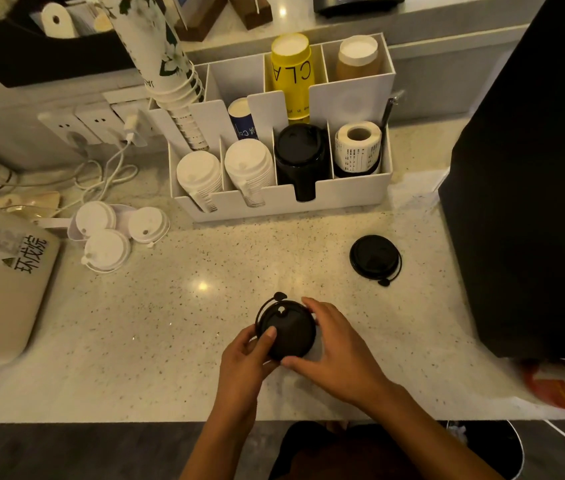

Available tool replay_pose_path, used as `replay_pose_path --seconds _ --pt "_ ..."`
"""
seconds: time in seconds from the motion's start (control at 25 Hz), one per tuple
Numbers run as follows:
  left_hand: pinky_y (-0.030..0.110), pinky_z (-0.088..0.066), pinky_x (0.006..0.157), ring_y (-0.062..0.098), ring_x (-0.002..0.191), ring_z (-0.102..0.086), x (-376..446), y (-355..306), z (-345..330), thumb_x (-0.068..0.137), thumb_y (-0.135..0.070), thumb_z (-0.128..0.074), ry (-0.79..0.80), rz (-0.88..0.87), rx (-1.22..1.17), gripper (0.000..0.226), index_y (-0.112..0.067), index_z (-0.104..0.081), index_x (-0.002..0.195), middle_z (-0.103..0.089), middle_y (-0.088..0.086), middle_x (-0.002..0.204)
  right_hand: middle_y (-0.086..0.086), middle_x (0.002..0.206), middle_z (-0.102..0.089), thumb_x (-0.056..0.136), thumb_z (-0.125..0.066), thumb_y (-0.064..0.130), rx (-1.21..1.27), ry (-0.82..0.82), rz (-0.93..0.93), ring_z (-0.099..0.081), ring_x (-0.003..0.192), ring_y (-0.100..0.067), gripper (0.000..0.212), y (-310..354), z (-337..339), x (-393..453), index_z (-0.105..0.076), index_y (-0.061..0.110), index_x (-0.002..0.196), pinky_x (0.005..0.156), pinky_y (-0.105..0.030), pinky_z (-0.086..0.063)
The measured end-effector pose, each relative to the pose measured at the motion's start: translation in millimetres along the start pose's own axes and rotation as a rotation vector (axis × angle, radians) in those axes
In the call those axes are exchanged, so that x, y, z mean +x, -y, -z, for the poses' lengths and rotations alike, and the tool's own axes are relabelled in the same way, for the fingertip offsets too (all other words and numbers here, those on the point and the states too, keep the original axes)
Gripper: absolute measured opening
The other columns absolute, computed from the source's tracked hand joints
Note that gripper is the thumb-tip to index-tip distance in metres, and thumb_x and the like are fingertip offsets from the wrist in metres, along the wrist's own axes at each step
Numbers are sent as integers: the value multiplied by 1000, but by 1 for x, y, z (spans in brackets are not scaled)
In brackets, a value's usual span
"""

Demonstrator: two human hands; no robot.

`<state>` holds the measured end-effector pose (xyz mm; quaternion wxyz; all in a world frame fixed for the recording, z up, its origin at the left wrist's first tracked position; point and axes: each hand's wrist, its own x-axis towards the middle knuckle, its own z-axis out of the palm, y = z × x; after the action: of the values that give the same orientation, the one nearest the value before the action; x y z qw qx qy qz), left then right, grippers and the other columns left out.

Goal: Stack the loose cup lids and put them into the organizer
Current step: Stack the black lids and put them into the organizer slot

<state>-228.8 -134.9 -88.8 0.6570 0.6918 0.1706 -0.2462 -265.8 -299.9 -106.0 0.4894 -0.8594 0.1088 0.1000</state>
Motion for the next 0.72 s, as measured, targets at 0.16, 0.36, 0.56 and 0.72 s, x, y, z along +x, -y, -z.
replay_pose_path --seconds 0.16,0.36,0.56,0.72 --pt "13 -54 70 3 89 -74 40 1 -7 96 -38 -64 -125 -100 201 19 -47 -59 112 -79 -17 91 1 140 -52 76 -70 62 -223 -112 109 -49 125 -17 84 -2 -10 39 -38 26 146 99 -27 -48" --pt "37 -49 99 26 125 -57 86 11 -2 104 -38 -42 -214 -447 846 36 -26 -53 136 -62 -1 131 -4 144 -50 74 -64 66 -446 -141 168 -40 135 -26 84 -9 -15 81 -45 19 142 110 -42 -43" --pt "37 -3 126 9 155 0 96 36 -4 104 -42 -6 -224 -459 1022 60 -23 -13 160 -14 -6 168 2 167 -17 85 -46 76 -444 -94 171 -2 155 -17 93 -33 -35 89 -21 23 157 125 -41 -11" --pt "37 0 126 6 155 5 100 40 -5 104 -38 -3 -262 -462 1084 57 -27 -7 159 -5 -8 169 1 168 -9 87 -45 72 -489 -104 186 4 155 -15 96 -43 -41 90 -6 23 159 126 -40 -7"
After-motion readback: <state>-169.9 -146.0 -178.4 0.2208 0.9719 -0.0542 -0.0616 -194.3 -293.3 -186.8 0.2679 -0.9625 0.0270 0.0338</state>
